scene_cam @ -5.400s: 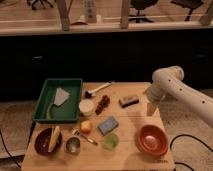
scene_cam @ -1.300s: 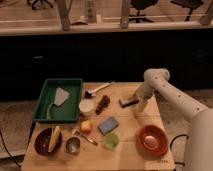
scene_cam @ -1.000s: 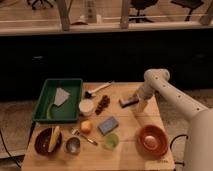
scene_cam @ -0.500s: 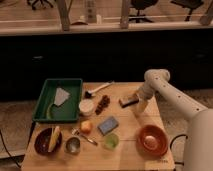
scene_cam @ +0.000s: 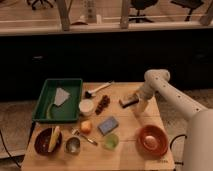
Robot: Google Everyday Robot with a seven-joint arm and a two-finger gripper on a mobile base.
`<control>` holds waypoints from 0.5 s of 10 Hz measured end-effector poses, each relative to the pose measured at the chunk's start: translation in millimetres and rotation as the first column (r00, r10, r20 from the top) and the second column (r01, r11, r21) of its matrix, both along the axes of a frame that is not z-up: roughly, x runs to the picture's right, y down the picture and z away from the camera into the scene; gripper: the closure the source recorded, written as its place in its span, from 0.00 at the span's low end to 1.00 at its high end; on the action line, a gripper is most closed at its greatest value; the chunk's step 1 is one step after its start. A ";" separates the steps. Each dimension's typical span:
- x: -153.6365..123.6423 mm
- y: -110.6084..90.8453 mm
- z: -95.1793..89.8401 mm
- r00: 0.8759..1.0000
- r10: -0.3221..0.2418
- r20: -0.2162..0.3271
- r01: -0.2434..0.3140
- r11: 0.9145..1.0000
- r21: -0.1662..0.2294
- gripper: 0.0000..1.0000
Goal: Place eraser in plastic cup
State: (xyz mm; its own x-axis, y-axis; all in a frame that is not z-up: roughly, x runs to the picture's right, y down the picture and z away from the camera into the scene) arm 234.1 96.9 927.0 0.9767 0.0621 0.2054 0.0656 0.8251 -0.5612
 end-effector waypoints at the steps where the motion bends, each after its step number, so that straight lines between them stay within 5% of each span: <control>1: -0.4 -0.1 0.5 1.000 -0.001 0.002 0.001 1.000 0.001 0.20; 5: -3.4 -1.2 -2.4 1.000 -0.019 -0.002 0.019 1.000 0.015 0.20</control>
State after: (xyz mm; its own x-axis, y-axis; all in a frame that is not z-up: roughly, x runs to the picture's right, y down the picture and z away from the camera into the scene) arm 230.7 95.7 924.6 0.9780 0.0408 0.2045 0.0801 0.8320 -0.5490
